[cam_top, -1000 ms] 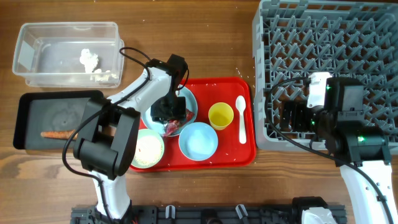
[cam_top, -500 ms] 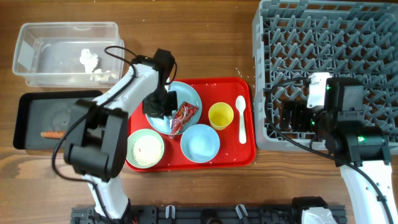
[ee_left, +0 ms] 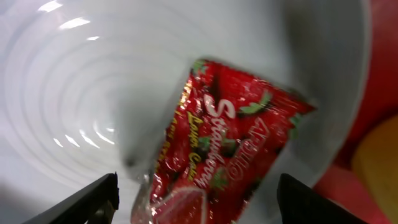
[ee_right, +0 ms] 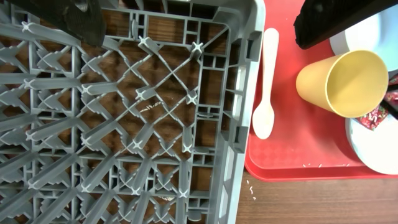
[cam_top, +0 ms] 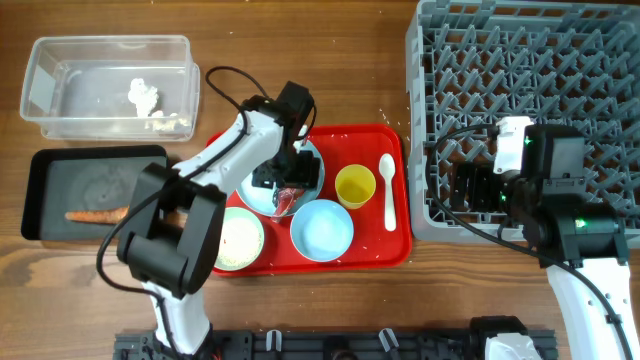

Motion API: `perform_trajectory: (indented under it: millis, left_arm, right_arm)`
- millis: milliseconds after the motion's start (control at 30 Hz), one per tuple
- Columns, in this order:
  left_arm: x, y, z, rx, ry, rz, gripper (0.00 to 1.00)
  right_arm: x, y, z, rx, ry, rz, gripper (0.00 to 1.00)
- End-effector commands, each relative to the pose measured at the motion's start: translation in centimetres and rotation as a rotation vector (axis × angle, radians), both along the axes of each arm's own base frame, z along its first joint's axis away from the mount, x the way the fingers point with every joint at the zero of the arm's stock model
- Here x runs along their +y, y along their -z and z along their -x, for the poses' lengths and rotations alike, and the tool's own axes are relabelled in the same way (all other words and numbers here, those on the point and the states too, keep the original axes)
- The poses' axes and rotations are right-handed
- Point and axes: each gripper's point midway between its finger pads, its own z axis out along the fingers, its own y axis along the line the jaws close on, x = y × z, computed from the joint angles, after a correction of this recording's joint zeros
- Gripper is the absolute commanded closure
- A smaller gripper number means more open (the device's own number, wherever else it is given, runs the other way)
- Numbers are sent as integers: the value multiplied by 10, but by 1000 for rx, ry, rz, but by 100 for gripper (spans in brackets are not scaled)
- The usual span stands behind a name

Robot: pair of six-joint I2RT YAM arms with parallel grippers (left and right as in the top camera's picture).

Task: Sort waste into correct bins and load items into the dishwasher rack
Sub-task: 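Grasp the red snack wrapper from the blue bowl with the left gripper, then carry the red wrapper to the clear bin and release it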

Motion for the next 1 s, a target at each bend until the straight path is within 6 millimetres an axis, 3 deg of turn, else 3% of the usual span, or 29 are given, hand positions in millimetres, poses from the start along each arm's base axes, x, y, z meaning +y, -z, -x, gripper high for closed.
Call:
perform_trajectory:
  millis: [0,67,133,267,367,467,533,667,800,900,967]
  left_arm:
    - [8,13,1,10,20,-56,16]
    - [9,17,2,22,20,-60,17]
    - [6,19,5,41,21,-48,25]
    - [3,20,7,55,20,-31,75]
    - [4,20,7,54,19,-31,96]
    - [8,19,5,50,9,-38,96]
    - [21,7,-4,28,-11,-74,96]
    - [53,-52,-47,-132,-91,-121,96]
    - [113,-132,-118,-431,-287,-96,96]
    - [172,-157,-161,-612,-451,-77,96]
    - [205,-161,-177,-675,-545,-77,96]
  right_arm:
    - [3,-8,-3,-18,1,-16,0]
    - [3,-8,-2,-17,1,-16,0]
    - [3,-8,-2,-17,1,-16,0]
    - [3,-8,-2,-17,1,-16,0]
    - [3,-8,-2,-17,1,-16,0]
    - [3,-8,-2,-16,1,-16,1]
    - [3,-8,-2,-16,1,-16,0]
    - [3,-8,-3,-18,1,-16,0]
    - [3,-8,-3,-19,1,-15,0]
    - [3,-8,-3,-18,1,-16,0]
    - [3,-8,-3,-19,1,-15,0]
